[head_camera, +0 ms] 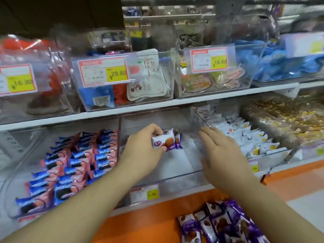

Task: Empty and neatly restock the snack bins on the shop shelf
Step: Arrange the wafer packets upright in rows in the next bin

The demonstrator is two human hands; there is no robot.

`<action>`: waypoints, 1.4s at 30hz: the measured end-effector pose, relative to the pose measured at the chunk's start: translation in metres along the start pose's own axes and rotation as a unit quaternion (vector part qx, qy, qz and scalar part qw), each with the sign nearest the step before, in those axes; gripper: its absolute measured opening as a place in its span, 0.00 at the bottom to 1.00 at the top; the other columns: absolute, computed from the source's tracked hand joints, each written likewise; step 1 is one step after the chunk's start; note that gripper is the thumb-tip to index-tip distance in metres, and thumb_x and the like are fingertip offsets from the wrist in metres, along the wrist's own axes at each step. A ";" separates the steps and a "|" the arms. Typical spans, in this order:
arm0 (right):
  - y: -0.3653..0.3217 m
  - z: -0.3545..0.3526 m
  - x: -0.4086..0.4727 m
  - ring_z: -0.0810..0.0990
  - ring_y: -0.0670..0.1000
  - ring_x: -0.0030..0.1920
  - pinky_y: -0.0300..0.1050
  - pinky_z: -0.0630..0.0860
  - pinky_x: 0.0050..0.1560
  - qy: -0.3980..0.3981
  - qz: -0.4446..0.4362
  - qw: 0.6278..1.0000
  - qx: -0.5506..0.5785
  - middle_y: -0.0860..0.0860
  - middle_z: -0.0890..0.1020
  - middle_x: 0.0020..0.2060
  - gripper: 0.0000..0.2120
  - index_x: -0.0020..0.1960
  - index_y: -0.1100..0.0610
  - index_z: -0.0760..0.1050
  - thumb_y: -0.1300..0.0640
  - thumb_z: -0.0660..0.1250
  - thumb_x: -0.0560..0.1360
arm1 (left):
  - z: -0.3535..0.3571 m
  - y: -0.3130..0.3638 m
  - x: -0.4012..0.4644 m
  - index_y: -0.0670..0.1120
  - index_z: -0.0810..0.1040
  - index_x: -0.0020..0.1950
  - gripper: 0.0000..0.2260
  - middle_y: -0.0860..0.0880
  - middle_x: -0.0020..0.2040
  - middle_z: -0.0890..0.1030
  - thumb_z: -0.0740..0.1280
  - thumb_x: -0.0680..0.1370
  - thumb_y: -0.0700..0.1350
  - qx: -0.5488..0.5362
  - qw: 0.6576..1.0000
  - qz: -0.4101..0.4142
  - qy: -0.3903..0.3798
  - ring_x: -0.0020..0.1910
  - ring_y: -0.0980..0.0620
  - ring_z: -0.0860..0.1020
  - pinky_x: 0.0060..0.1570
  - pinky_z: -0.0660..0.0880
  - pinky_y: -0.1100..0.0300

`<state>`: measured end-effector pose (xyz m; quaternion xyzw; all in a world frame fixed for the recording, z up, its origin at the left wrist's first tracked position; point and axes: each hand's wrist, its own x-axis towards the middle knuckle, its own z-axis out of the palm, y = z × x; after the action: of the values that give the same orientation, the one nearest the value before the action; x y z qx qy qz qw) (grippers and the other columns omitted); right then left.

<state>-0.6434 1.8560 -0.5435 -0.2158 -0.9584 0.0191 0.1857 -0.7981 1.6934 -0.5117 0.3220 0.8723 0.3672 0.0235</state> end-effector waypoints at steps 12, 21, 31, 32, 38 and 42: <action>0.027 0.024 0.001 0.56 0.55 0.83 0.60 0.50 0.83 0.025 -0.021 0.999 0.024 0.50 0.67 0.79 0.39 0.79 0.52 0.68 0.56 0.76 0.70 | 0.089 -0.074 0.092 0.55 0.79 0.59 0.16 0.48 0.51 0.86 0.77 0.73 0.46 0.156 0.986 -0.035 0.037 0.52 0.43 0.84 0.52 0.81 0.51; 0.033 0.040 0.005 0.61 0.57 0.82 0.59 0.51 0.81 0.081 -0.041 0.992 0.091 0.51 0.73 0.75 0.36 0.73 0.56 0.74 0.64 0.76 0.65 | 0.104 -0.079 0.108 0.57 0.82 0.65 0.18 0.50 0.63 0.75 0.76 0.75 0.51 0.267 0.961 0.004 0.064 0.65 0.43 0.70 0.62 0.71 0.53; 0.044 0.045 0.004 0.57 0.57 0.83 0.64 0.52 0.81 0.094 -0.044 0.991 0.083 0.53 0.71 0.76 0.34 0.74 0.52 0.73 0.58 0.74 0.69 | 0.107 -0.078 0.109 0.58 0.79 0.67 0.21 0.51 0.66 0.74 0.75 0.75 0.50 0.262 0.963 -0.006 0.056 0.67 0.42 0.68 0.62 0.66 0.53; 0.044 0.045 0.004 0.56 0.58 0.83 0.64 0.51 0.81 0.094 -0.042 0.991 0.080 0.53 0.70 0.76 0.34 0.74 0.52 0.73 0.58 0.74 0.69 | 0.107 -0.079 0.109 0.59 0.79 0.67 0.21 0.51 0.66 0.74 0.76 0.74 0.50 0.262 0.963 -0.009 0.058 0.67 0.42 0.68 0.63 0.67 0.52; 0.044 0.045 0.003 0.52 0.59 0.84 0.63 0.47 0.82 0.093 -0.034 0.993 0.072 0.55 0.67 0.78 0.33 0.77 0.50 0.70 0.55 0.72 0.72 | 0.105 -0.068 0.102 0.56 0.80 0.65 0.19 0.49 0.66 0.76 0.75 0.75 0.50 0.241 0.969 0.006 0.060 0.66 0.38 0.69 0.62 0.70 0.50; 0.044 0.036 0.001 0.53 0.61 0.83 0.64 0.49 0.82 0.082 -0.030 0.994 0.068 0.57 0.67 0.78 0.33 0.78 0.50 0.69 0.50 0.71 0.74 | 0.086 -0.038 0.073 0.57 0.81 0.62 0.17 0.50 0.61 0.79 0.71 0.73 0.54 0.151 0.982 0.084 0.083 0.63 0.42 0.75 0.63 0.73 0.53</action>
<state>-0.6398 1.8978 -0.5814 -0.1743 -0.9426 0.0606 0.2782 -0.8526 1.7702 -0.5849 0.3624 0.8865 0.2574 -0.1283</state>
